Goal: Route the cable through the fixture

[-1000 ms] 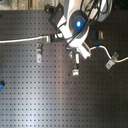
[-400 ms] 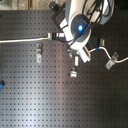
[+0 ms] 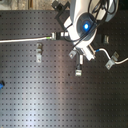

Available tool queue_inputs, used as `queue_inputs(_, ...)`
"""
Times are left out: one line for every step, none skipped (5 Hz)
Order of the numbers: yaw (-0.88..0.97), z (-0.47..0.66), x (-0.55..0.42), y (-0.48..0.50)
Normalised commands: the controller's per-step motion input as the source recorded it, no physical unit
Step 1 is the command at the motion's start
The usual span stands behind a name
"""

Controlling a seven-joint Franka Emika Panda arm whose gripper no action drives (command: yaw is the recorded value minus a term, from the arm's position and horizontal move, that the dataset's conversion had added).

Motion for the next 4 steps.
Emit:
queue_inputs(0.00,0.07,-0.069,0.076)
queue_inputs(-0.02,0.15,-0.079,0.031)
queue_inputs(-0.05,0.02,-0.165,0.180)
queue_inputs(0.05,0.07,-0.008,0.010)
